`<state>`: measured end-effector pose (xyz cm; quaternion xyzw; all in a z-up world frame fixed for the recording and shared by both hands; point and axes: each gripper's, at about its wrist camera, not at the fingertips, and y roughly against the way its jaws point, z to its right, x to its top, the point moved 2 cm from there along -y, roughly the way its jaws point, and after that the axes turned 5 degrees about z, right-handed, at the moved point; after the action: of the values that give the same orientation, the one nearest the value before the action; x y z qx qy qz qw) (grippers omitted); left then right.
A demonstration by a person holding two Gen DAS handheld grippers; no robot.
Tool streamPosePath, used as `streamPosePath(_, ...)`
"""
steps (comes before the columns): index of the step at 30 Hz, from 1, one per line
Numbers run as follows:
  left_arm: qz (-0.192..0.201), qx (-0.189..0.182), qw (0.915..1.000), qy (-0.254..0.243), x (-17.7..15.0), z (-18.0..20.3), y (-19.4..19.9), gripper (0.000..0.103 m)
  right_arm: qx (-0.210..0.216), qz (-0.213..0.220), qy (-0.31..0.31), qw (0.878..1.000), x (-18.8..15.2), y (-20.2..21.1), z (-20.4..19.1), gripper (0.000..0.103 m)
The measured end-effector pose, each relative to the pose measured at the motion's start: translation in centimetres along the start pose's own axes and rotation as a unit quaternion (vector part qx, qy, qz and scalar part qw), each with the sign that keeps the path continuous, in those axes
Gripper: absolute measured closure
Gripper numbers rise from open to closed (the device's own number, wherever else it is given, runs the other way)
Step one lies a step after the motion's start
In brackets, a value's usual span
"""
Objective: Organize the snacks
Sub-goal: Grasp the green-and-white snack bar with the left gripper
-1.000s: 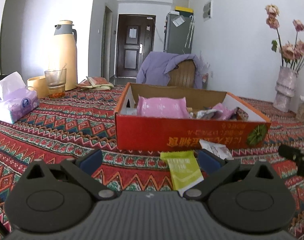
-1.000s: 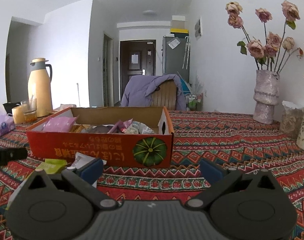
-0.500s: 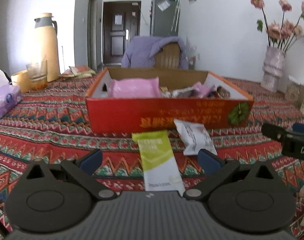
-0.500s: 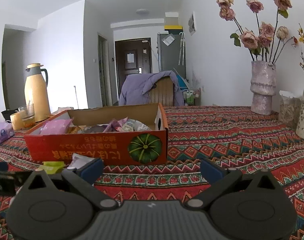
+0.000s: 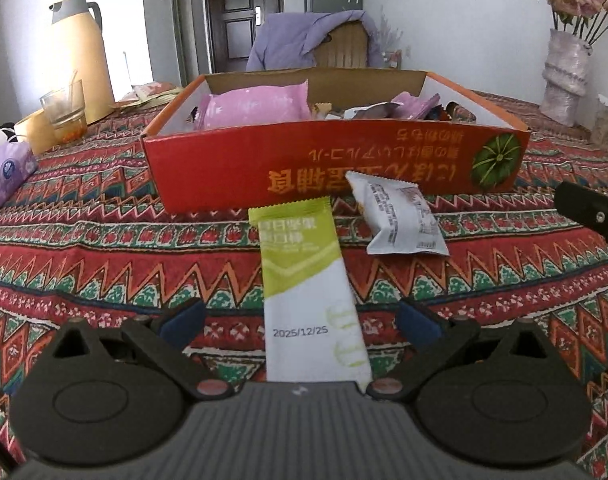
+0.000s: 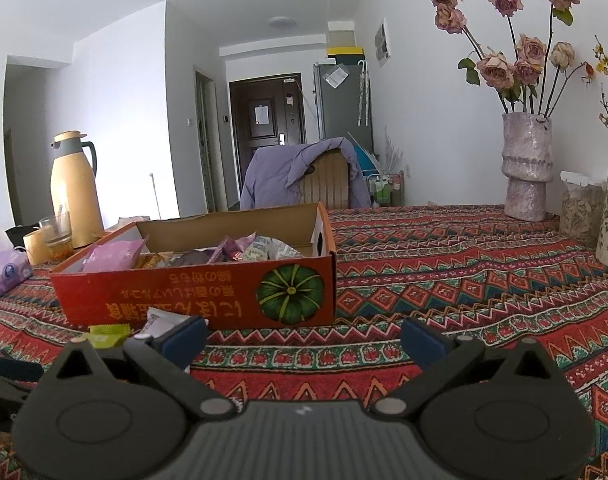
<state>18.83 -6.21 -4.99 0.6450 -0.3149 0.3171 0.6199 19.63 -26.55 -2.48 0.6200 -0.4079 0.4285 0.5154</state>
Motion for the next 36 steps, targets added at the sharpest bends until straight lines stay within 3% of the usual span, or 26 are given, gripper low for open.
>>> streamPosePath(5, -0.007, -0.002, 0.9999, 0.009, 0.0, -0.3, -0.1, 0.000, 0.000, -0.001, 0.000, 1.000, 0.0, 0.0, 0.0, 0.000)
streamPosePath(11, -0.006, -0.010, 0.9998, 0.013, 0.2, -0.6, 0.1, 0.012, -0.001, -0.003, 0.001, 1.000, -0.1, -0.1, -0.1, 0.000)
streamPosePath(14, -0.003, -0.012, 0.9998, 0.013, 0.3, -0.8, 0.5, 0.032, -0.002, -0.004, 0.001, 1.000, -0.1, -0.1, -0.1, 0.000)
streamPosePath(17, 0.000, -0.029, 0.9995, 0.010, 0.5, -0.8, 0.8, 0.061, -0.004, -0.004, 0.000, 1.000, -0.1, -0.1, 0.0, 0.000)
streamPosePath(36, 0.041, -0.048, 0.9980, 0.011, 1.1, -1.6, 3.0, 0.064, -0.010, -0.012, 0.007, 1.000, -0.2, -0.3, -0.1, 0.000)
